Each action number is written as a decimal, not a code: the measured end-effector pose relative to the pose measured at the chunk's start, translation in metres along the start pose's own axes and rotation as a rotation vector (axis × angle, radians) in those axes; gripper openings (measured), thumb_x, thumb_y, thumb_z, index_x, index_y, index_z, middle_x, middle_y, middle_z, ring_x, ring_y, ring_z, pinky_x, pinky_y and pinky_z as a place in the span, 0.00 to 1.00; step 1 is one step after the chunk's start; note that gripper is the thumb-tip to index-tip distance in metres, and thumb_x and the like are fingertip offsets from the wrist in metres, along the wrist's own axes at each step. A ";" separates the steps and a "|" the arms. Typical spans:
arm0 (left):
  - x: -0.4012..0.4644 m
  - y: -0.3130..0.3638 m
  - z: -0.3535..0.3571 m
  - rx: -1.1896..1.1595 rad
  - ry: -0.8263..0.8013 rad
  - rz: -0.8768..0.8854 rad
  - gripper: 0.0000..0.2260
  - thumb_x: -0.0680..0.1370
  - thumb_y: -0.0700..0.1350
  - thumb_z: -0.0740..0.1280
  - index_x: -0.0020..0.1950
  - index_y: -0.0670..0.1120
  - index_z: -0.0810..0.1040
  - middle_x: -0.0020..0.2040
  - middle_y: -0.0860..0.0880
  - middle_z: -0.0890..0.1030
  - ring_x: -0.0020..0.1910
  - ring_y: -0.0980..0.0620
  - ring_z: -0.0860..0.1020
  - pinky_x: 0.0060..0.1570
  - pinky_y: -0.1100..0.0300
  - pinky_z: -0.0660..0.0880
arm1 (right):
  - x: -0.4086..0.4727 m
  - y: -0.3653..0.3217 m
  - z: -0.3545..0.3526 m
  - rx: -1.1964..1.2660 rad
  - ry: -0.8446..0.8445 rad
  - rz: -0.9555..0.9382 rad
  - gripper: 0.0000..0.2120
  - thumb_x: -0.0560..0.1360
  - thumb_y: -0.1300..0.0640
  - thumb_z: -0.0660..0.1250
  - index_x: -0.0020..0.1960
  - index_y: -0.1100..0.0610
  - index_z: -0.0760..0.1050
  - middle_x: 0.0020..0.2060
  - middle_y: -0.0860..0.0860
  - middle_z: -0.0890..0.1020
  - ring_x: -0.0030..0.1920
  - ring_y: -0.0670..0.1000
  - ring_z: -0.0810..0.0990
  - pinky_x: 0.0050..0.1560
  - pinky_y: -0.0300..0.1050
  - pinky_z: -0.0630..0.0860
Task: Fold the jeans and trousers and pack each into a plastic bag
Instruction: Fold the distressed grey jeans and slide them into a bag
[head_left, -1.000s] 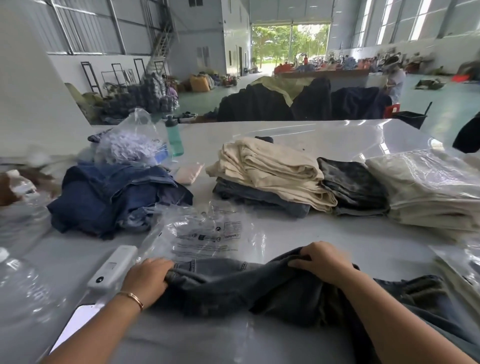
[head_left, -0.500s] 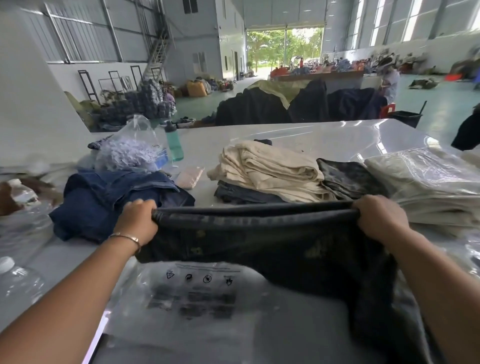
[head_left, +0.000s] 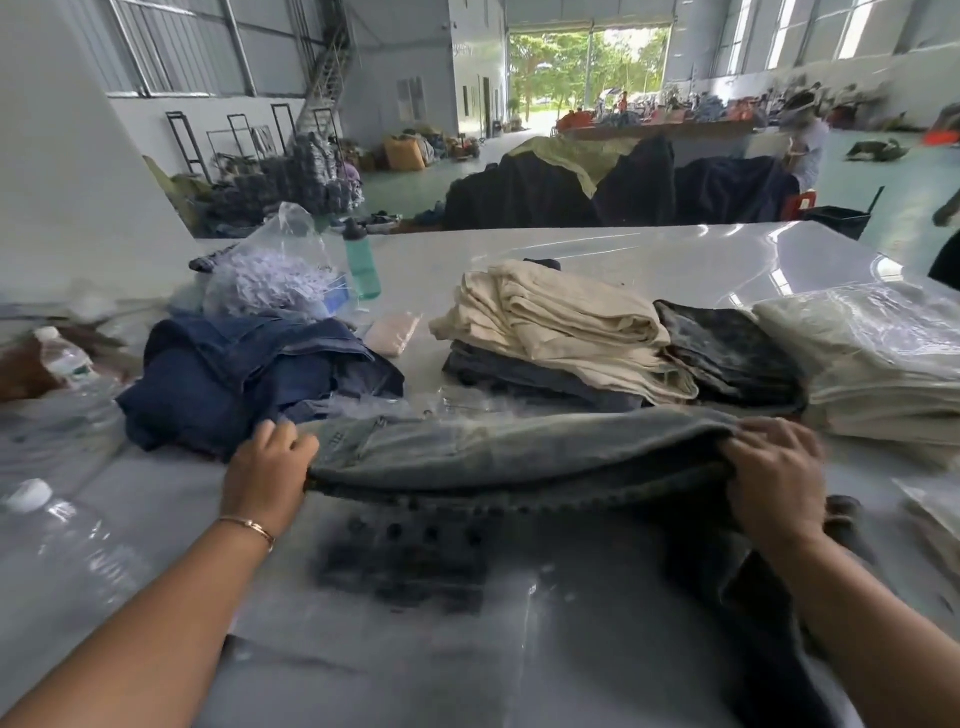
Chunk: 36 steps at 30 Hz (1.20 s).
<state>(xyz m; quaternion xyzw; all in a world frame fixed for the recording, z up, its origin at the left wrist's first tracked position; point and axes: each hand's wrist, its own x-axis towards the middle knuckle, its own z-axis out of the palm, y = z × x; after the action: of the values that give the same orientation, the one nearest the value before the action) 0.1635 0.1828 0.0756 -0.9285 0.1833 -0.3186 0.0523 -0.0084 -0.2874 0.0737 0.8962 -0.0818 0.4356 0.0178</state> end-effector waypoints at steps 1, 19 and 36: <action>-0.018 0.003 0.011 0.018 -0.101 0.022 0.13 0.59 0.27 0.73 0.36 0.40 0.76 0.37 0.39 0.74 0.39 0.38 0.75 0.27 0.52 0.72 | -0.023 -0.004 0.007 0.013 -0.094 -0.050 0.11 0.53 0.67 0.77 0.34 0.58 0.82 0.38 0.56 0.85 0.45 0.60 0.83 0.52 0.56 0.75; -0.099 -0.012 0.058 0.026 -0.508 -0.033 0.08 0.62 0.27 0.70 0.35 0.38 0.80 0.37 0.37 0.76 0.43 0.35 0.76 0.36 0.44 0.73 | -0.122 -0.040 0.018 0.042 -0.673 -0.020 0.11 0.56 0.59 0.78 0.37 0.48 0.83 0.42 0.44 0.86 0.47 0.47 0.84 0.55 0.47 0.75; -0.095 -0.023 0.044 0.090 -0.675 0.049 0.13 0.73 0.38 0.61 0.54 0.49 0.78 0.56 0.49 0.75 0.60 0.46 0.71 0.53 0.53 0.72 | -0.145 -0.058 0.021 0.013 -0.363 -0.070 0.19 0.48 0.67 0.83 0.35 0.53 0.84 0.38 0.50 0.86 0.42 0.52 0.86 0.49 0.56 0.79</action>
<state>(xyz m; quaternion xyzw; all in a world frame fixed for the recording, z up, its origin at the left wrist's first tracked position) 0.1279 0.2385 -0.0089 -0.9737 0.1636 0.0004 0.1586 -0.0702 -0.2133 -0.0504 0.9625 -0.0495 0.2663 0.0122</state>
